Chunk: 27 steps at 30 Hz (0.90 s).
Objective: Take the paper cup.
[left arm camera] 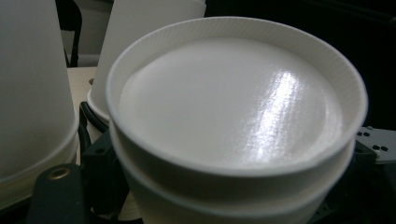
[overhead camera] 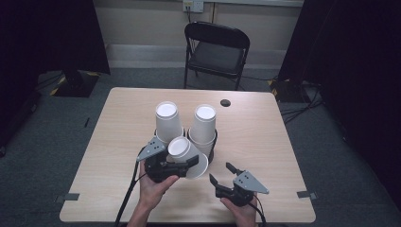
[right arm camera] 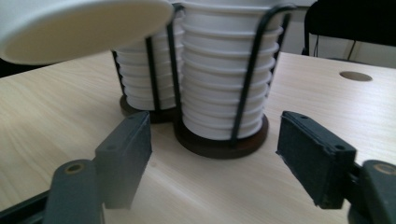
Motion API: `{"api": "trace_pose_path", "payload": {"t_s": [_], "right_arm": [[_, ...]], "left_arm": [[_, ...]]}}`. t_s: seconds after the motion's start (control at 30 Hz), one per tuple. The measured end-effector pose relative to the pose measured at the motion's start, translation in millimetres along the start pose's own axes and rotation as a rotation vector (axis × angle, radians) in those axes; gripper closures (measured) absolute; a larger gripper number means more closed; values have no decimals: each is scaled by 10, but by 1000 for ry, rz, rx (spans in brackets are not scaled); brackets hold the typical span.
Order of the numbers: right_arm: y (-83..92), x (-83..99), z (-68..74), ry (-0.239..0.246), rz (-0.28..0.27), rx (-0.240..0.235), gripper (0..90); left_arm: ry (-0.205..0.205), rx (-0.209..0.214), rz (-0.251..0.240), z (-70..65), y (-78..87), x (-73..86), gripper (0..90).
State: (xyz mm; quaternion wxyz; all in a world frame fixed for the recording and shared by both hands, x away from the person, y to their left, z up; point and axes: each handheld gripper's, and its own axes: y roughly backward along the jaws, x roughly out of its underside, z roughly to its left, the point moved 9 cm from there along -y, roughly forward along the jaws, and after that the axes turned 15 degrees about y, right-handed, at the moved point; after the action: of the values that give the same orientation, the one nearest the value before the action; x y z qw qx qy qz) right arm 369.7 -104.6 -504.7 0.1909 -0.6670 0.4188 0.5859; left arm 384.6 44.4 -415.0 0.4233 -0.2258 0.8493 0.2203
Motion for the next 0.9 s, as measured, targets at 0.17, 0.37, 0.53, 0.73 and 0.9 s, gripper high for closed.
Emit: {"api": "trace_pose_path", "payload": {"t_s": [0.17,0.37,0.53,0.73,0.9], "right_arm": [[-45,-43,135,-4,-32,-20,289],[-69,-113,264,7,-88,-77,344],[-56,-206,273,22,-142,-63,403],[-50,-300,264,34,-206,-76,499],[-81,-364,284,81,-237,-77,546]], "left_arm": [[75,41,13,93,10,94,193],[128,61,31,169,1,181,194],[173,59,19,200,4,225,193],[222,101,24,138,-19,213,194],[247,133,39,76,-37,238,194]]}}
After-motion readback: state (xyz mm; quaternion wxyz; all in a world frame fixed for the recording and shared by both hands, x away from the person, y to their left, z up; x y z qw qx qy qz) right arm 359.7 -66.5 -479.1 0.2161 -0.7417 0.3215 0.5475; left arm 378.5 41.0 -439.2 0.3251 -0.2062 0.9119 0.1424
